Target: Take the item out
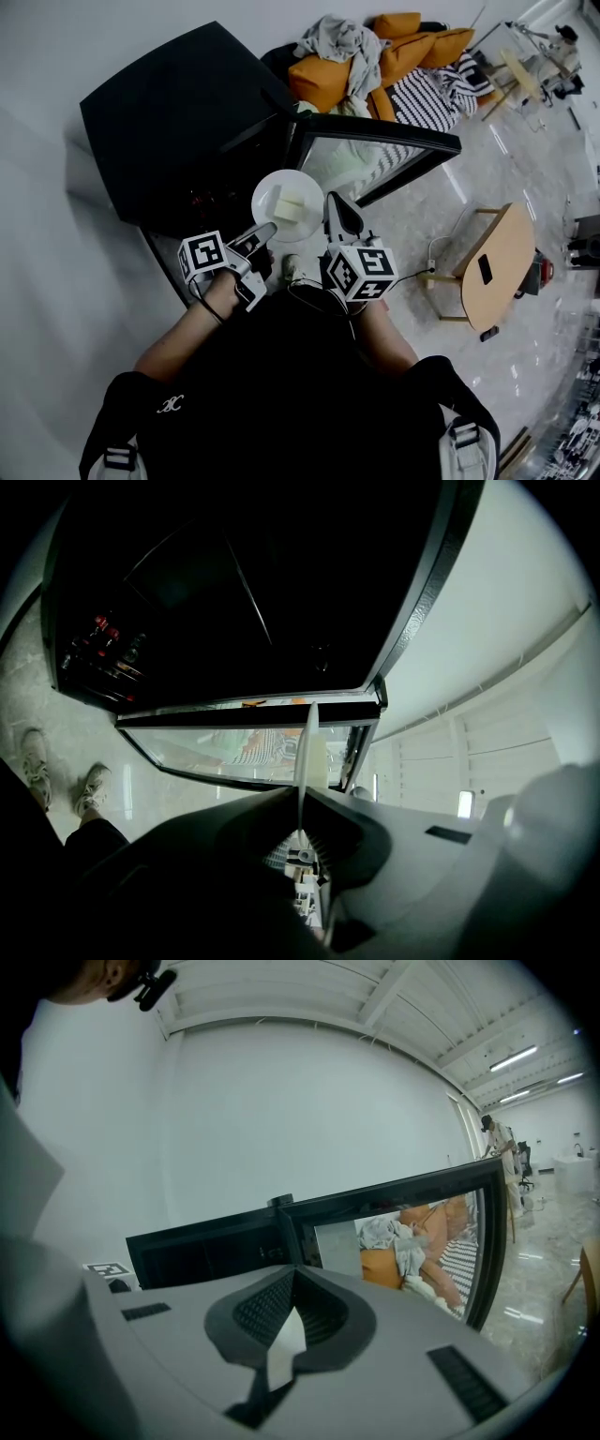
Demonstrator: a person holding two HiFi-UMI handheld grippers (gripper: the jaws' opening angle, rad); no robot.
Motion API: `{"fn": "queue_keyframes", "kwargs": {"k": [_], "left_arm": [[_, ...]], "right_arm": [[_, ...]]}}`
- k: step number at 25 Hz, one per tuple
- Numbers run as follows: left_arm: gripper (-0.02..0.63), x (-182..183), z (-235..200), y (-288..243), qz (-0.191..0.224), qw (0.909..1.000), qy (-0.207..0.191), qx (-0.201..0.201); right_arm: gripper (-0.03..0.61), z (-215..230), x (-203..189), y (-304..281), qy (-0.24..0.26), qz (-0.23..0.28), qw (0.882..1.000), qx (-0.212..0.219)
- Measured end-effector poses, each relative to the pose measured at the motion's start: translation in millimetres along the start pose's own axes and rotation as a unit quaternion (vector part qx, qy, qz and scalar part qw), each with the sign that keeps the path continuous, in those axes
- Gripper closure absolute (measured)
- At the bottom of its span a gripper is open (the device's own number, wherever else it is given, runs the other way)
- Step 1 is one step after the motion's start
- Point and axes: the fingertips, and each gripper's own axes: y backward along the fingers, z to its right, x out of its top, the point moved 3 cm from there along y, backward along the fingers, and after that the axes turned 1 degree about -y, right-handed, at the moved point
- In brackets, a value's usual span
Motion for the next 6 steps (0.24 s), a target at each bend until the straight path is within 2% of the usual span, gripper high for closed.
{"fn": "queue_keyframes", "kwargs": {"k": [6], "left_arm": [[0.594,0.8,-1.4,1.1,0.003,1.0,0.005,-0.002]], "right_arm": [[0.571,-5.7,5.1,-5.1,0.003,0.007,1.0,0.005]]}}
